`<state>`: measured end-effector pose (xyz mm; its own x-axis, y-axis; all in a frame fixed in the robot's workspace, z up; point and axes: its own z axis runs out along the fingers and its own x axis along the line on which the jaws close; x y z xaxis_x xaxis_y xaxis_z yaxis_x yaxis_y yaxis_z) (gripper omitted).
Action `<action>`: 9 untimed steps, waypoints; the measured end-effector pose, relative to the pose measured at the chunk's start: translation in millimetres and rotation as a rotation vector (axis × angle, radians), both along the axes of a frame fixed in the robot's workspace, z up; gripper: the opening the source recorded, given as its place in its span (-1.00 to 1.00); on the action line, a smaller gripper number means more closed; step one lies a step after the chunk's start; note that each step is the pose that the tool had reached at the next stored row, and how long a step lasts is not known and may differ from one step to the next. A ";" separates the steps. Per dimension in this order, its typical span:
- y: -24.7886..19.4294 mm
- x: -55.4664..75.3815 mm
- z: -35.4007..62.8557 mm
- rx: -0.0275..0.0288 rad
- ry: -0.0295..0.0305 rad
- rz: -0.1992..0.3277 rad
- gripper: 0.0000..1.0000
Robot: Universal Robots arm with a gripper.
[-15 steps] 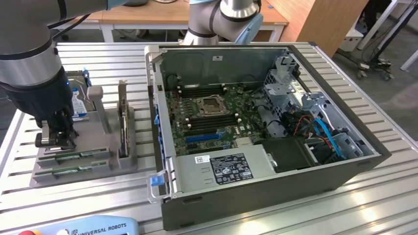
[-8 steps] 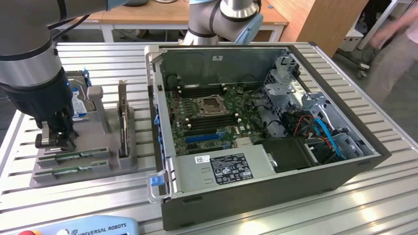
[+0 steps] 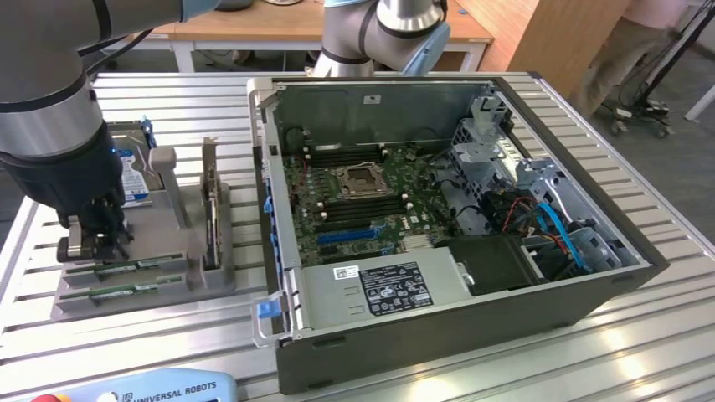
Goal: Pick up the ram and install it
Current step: 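Pick up the ram and move it above insertion slot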
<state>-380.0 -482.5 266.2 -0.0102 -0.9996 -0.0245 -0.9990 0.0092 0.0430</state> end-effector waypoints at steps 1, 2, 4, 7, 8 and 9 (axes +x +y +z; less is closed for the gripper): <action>-0.3 0.0 0.0 0.0000 0.0001 0.000 -0.38; -0.3 0.0 0.0 0.0000 0.0001 0.000 -0.38; -0.3 0.0 0.0 0.0001 0.0000 0.000 -0.38; -0.4 0.0 -1.8 0.0001 -0.0001 0.000 -0.38; -0.4 0.0 -2.9 0.0001 0.0000 0.000 -0.38; -0.3 0.0 -4.2 0.0001 0.0000 0.000 -0.38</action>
<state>-380.0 -482.8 262.0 -0.0102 -0.9996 -0.0245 -0.9990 0.0092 0.0429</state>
